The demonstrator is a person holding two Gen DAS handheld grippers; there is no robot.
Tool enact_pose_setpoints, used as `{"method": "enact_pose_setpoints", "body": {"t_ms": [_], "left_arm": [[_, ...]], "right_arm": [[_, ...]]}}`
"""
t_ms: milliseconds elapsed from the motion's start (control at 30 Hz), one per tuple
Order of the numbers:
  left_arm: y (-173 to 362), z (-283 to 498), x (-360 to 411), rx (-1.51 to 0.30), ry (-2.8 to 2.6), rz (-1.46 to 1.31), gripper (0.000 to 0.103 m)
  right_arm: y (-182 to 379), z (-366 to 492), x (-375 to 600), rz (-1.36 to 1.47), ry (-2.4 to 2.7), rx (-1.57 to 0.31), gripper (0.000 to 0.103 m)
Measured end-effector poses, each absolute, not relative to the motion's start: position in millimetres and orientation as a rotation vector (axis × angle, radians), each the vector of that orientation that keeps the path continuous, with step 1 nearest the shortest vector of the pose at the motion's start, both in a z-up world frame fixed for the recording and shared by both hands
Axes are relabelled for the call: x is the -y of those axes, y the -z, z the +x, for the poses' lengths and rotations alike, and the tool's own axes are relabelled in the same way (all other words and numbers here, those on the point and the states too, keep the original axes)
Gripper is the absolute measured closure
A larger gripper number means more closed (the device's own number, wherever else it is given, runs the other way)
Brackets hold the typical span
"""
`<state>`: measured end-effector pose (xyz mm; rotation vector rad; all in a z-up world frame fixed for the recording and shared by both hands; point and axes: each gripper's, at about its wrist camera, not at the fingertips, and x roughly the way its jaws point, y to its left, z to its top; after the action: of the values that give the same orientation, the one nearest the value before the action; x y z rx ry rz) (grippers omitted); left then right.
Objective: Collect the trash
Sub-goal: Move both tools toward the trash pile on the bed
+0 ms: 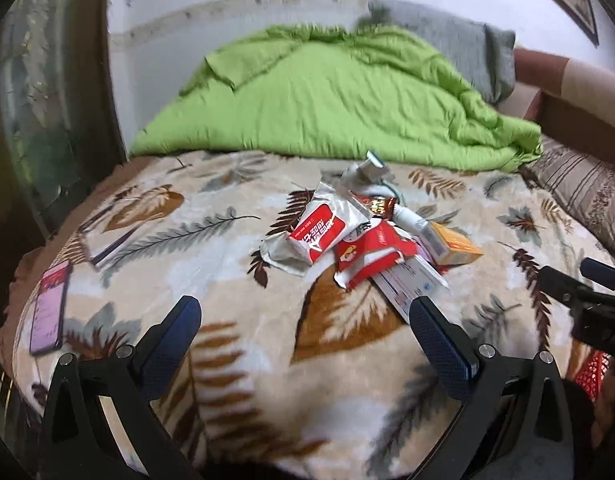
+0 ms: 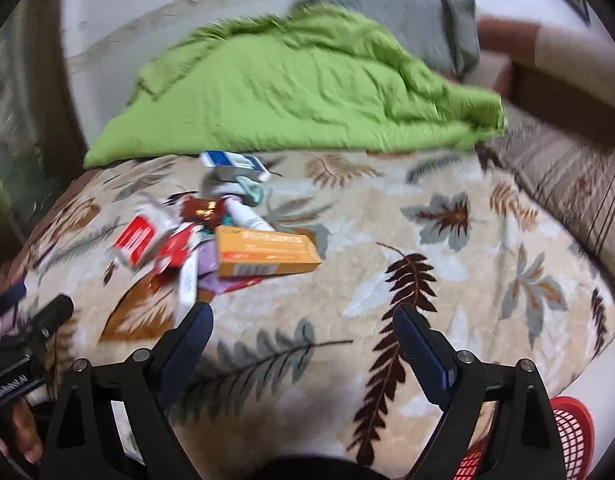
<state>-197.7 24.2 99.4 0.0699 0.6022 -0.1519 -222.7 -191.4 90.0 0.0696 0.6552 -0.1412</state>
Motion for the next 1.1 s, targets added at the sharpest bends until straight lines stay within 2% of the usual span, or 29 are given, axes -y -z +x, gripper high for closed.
{"method": "enact_pose_setpoints", "body": {"t_ms": [267,467,1100], "left_arm": [[-110,-229,-19,-0.471,0.121,0.104,0.000],[-101,-223,-14,-0.547,0.172,0.094,0.000],[-86,-207,-24,-0.609,0.126,0.049,0.000]], "right_arm": [[-95,-242,186,0.047,0.160,-0.567,0.010],[-91,-241,190,0.066,0.167,-0.578,0.010],[-88,-237,189,0.054,0.156,-0.597,0.010]]}}
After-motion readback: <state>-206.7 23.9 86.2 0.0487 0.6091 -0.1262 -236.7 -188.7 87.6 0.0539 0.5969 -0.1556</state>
